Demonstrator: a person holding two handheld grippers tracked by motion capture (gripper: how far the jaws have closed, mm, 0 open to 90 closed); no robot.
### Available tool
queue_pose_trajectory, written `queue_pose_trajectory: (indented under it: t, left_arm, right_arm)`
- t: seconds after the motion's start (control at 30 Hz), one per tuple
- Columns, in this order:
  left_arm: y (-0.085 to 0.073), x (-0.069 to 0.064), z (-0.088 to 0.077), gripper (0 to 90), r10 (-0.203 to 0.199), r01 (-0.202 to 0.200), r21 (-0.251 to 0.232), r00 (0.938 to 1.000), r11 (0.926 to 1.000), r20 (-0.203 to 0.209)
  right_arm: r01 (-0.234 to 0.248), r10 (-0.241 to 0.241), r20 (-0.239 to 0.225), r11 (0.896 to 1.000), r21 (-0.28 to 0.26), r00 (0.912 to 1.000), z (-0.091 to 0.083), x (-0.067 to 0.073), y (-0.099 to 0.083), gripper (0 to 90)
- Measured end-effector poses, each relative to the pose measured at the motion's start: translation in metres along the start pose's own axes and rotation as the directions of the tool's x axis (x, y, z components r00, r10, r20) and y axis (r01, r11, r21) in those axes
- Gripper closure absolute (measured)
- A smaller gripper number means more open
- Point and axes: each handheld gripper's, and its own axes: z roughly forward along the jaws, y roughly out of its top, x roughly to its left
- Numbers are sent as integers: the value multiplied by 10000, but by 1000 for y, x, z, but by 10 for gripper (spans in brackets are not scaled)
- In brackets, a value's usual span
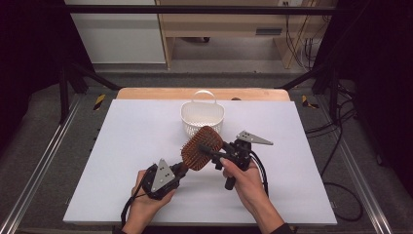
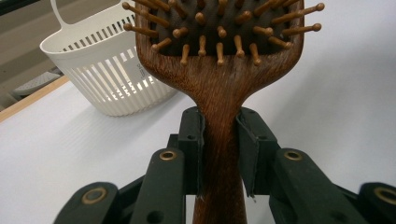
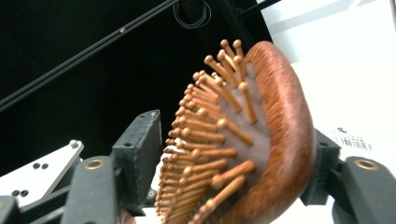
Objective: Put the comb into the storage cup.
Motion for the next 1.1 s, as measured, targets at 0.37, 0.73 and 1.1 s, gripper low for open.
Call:
queue_pose_trajectory:
  t: [0.37,0.73,1.1]
  left_arm:
    - [-4,3,1,723,-115,115,-118,9999,9999,16]
    - [-10,8,3,718,-640,645,-340,9978,9973,167]
    - [-12,18,-21,408,-1848,1782,-1192,9817,9767,-463]
  right_arm:
    - [213,-216,-198,9997,-132,9996,1,5,2,489]
    - [813,-814,7,9965,177,9967,7,17,7,520]
    - [858,-833,743,9958,-306,9937,-1,10,23,522]
